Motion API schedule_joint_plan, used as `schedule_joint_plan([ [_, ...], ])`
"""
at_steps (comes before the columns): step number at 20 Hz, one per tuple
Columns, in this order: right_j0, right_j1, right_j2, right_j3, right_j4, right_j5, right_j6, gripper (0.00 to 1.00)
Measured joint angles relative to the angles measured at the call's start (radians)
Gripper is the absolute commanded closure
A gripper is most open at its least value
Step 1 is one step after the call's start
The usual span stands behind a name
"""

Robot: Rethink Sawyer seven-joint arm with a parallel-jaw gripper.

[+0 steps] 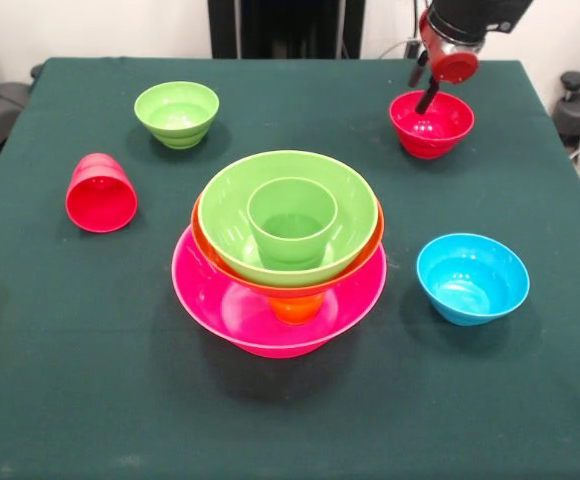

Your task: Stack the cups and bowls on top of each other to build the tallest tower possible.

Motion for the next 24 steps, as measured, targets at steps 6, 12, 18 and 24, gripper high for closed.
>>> schedule_joint_plan([
  [6, -0.022, 0.019, 0.04, 0.0, 0.03, -0.038, 0.0, 0.0],
  [12, -0.045, 0.022, 0.065, 0.002, 0.042, -0.081, 0.0, 0.0],
  [18, -0.057, 0.022, 0.087, 0.002, 0.06, -0.095, 0.0, 0.0],
  [24, -0.08, 0.012, 0.12, 0.012, 0.063, -0.121, 0.0, 0.0],
])
